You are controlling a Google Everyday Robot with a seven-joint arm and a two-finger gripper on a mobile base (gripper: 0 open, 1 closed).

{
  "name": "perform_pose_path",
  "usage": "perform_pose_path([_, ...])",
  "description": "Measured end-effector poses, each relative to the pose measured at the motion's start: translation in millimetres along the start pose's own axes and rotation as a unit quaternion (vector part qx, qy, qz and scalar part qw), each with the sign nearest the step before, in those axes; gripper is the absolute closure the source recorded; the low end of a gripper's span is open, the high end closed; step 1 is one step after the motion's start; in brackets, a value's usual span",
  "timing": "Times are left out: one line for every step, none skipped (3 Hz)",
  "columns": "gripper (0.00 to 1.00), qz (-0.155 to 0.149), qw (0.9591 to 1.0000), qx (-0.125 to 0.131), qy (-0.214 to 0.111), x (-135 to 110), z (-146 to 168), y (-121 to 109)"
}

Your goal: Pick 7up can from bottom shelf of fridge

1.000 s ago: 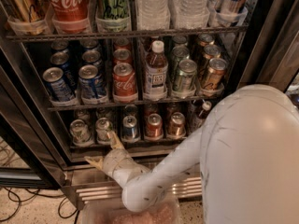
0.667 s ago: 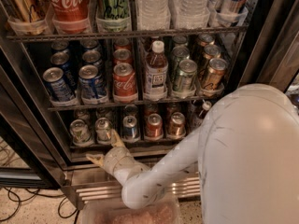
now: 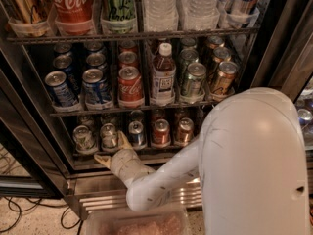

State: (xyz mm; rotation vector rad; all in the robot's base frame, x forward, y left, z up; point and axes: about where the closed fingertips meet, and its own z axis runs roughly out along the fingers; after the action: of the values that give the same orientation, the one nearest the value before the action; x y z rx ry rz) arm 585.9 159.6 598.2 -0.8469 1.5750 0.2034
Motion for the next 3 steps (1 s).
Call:
perform_pose_path([0.26, -0.002, 1.0, 0.005, -0.002, 0.1, 4.5, -5.7])
perform_pose_path([0.28, -0.008, 0.9999, 0.009, -0.011, -5.0, 27.1, -22.7])
perform_pose_path([0.3, -0.006, 0.9999, 0.009, -0.01, -1.7, 32.5, -24.1])
